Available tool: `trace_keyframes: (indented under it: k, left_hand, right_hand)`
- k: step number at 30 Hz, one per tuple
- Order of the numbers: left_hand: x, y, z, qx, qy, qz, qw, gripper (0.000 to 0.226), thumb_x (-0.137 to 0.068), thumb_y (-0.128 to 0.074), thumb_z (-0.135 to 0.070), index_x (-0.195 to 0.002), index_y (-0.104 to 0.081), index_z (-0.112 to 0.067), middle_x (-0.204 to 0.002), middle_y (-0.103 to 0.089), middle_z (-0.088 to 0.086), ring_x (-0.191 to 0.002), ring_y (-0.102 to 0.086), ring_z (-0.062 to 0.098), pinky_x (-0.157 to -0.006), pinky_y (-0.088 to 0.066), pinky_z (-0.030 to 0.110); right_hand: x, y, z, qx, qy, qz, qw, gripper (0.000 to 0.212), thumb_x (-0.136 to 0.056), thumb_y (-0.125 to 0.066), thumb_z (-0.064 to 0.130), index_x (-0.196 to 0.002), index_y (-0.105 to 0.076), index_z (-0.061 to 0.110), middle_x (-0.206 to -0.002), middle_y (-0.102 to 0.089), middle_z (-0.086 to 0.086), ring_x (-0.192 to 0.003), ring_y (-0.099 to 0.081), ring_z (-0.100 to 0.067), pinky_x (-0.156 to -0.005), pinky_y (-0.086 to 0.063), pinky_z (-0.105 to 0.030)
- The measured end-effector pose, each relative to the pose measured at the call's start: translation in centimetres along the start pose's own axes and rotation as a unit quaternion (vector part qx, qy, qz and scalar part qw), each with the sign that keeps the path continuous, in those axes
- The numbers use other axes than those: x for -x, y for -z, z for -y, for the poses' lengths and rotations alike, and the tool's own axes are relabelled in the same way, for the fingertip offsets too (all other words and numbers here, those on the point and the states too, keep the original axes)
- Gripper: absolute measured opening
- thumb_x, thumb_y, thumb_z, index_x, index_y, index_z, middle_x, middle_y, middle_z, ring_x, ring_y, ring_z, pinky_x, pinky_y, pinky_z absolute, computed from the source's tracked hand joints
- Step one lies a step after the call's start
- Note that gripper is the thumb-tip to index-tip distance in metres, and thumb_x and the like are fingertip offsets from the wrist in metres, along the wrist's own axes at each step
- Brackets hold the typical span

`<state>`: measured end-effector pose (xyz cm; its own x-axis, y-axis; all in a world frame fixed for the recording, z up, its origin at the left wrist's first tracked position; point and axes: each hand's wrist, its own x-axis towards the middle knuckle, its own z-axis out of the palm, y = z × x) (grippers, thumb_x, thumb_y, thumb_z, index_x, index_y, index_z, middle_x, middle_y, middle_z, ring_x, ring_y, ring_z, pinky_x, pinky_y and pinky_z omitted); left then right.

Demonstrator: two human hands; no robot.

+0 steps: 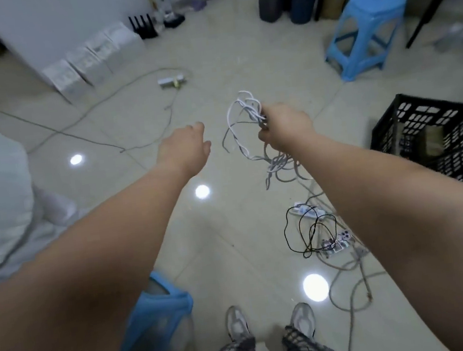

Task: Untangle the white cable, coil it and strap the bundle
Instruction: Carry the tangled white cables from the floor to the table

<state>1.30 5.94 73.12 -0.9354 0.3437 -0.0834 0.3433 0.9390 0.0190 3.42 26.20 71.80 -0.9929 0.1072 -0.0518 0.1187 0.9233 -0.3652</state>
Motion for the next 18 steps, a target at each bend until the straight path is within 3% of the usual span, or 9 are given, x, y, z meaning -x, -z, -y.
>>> trace_keyframes:
  k: [18]
  left_hand:
    - [-6.5,10.4,3.5,-0.011,-0.047,-0.104,0.993,0.04,-0.097,-0.043,-0.032,-0.129,-0.045,-0.008,-0.126,-0.055,0.02,-0.115,-0.052,0.038,-0.089,-0.045,0.044]
  right_hand:
    - [-5.6,8.7,5.7,0.023,0.006,-0.111,0.994,0.025,-0.081,-0.057,0.018,-0.104,-0.05,0.018,-0.105,-0.058,-0.012,-0.096,-0.055,-0.036,-0.068,-0.039,-0.035]
